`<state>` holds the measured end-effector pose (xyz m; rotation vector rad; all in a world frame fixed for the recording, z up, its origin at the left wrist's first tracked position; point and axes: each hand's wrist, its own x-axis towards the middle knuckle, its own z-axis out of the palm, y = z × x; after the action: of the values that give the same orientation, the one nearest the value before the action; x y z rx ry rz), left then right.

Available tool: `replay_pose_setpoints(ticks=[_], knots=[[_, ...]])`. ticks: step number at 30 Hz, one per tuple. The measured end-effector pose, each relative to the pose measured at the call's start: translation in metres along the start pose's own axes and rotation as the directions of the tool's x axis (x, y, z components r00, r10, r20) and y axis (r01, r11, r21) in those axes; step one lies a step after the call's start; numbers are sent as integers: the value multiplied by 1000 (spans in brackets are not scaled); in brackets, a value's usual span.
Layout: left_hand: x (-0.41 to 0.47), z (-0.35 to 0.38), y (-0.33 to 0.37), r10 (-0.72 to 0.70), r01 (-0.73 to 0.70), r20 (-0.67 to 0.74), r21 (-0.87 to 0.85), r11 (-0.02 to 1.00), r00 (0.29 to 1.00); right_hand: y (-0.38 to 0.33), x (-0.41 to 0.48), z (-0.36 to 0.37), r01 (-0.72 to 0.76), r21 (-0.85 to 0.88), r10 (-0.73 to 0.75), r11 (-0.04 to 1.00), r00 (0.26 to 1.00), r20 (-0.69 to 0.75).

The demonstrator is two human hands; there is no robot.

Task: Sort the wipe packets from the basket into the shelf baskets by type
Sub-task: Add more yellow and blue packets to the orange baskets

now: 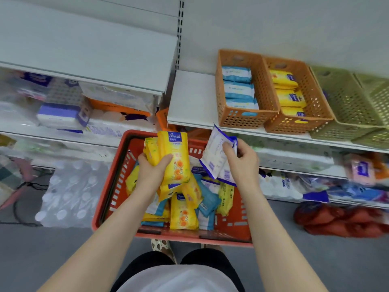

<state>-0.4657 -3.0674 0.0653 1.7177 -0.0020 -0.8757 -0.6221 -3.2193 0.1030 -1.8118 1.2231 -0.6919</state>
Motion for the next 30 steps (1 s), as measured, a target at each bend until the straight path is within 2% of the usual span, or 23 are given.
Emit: replay_pose_setpoints(ticks=[2,3,6,8,11,14,17,19,23,27,30], knots=[[-4,10,5,-5,5,45,-1,1000,999,-21,-7,9,61,-12,-60,998,996,66],[-6,16,7,-15,17,71,-22,1000,997,-29,-12,15,60,-2,-59,998,986,157],[-9,29,12,-55,74,121,-162,984,991,-38,-21,25,-7,31,-7,1000,898,439],[-7,30,11,-67,97,151,-204,974,986,-36,-17,23,-24,64,-11,998,868,497],[-6,28,11,-56,136,317,-235,962,947,-27,-12,18,15,5,-16,1000,879,477],[-10,35,12,-61,148,450,-159,976,891,-23,-12,13,15,8,-17,1000,906,422],[-14,47,12,-50,102,407,-106,989,912,-21,-13,-1,-87,152,6,985,885,465],[-16,55,13,-30,100,374,-167,981,927,-15,-9,-16,-196,222,59,955,861,505],[-30,73,20,2,87,367,-227,970,930,-3,-1,-47,-248,300,87,921,882,463],[-45,100,24,39,77,392,-275,958,919,9,12,-81,-341,423,110,839,869,482],[-57,129,23,91,16,364,-280,960,927,23,27,-118,-362,500,142,787,895,423]])
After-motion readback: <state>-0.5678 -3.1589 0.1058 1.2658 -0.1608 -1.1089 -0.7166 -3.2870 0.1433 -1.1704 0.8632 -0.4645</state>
